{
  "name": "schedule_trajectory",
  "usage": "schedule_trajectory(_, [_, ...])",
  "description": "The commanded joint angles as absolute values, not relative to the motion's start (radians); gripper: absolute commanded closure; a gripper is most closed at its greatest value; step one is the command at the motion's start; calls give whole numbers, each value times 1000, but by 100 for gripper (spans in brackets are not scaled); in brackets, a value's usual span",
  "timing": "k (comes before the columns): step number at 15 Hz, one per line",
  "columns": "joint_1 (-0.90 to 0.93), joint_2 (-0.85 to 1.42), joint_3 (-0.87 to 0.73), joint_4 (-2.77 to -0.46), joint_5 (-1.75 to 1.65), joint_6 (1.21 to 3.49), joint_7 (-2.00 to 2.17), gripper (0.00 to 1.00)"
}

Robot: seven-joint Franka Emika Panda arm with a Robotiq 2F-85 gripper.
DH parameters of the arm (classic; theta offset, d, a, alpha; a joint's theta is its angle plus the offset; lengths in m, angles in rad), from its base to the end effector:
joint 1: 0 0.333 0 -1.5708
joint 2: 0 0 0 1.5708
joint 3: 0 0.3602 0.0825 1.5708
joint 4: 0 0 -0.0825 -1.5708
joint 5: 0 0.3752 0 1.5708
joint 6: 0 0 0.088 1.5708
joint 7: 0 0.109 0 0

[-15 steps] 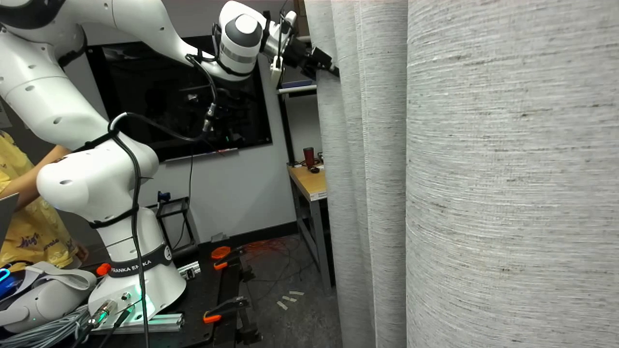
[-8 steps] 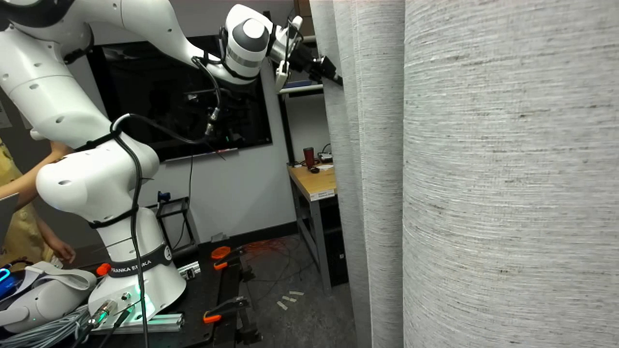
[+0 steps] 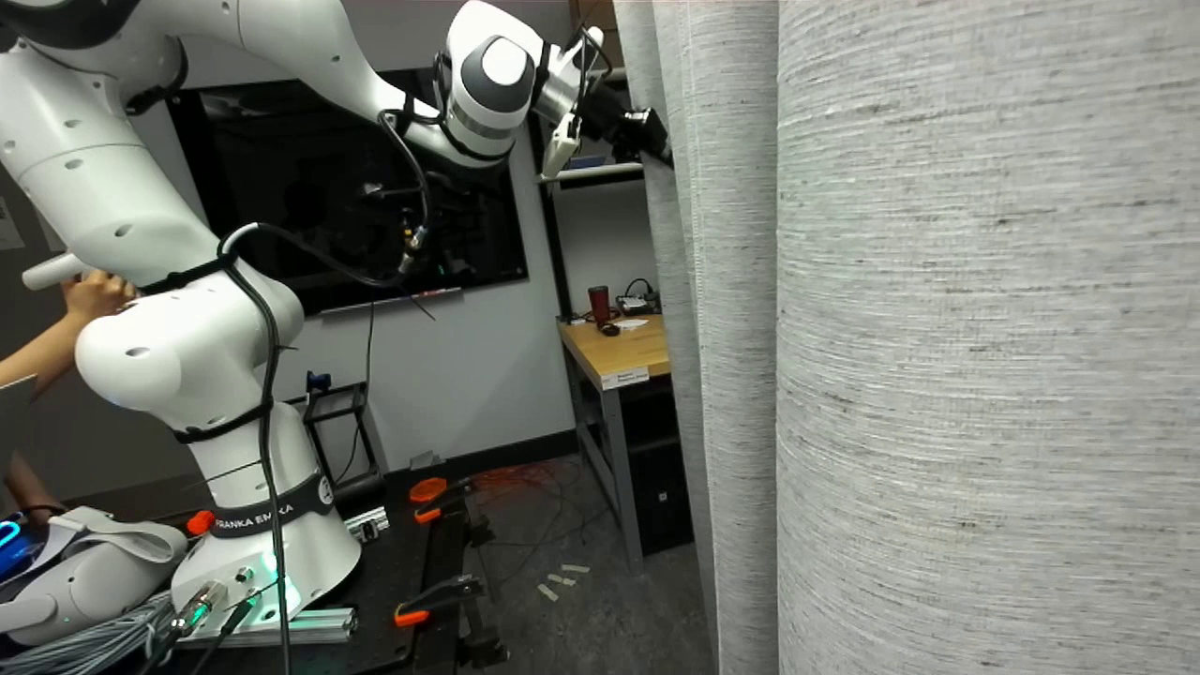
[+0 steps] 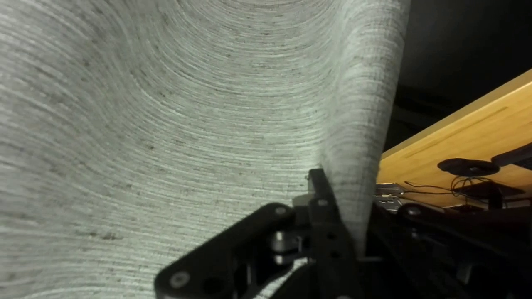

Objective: Open the curtain from left to right

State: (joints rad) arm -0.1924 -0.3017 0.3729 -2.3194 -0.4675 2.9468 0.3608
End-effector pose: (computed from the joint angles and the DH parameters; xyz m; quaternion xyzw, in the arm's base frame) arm 0.4719 0.1379 0.5983 0.8812 0.1218 0.4510 0.0725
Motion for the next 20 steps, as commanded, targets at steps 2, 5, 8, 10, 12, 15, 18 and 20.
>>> schedule_trajectory(2, [-164, -345, 296, -2394, -442, 2974, 295, 99])
schedule_trajectory(5, [-149, -385, 253, -2417, -431, 2939, 270, 99])
schedule_trajectory(8, [-115, -413, 193, -2450, -404, 2933, 238, 99])
schedule_trajectory(10, [-93, -440, 151, -2467, -382, 2908, 211, 99])
schedule_trajectory(12, [-70, -475, 107, -2483, -304, 2896, 136, 99])
schedule_trajectory(15, [-40, -507, 13, -2507, -236, 2881, 18, 99])
schedule_trajectory(18, [-27, -519, -92, -2502, -199, 2846, -108, 99])
schedule_trajectory(20, [-41, -523, -157, -2498, -194, 2838, -183, 99])
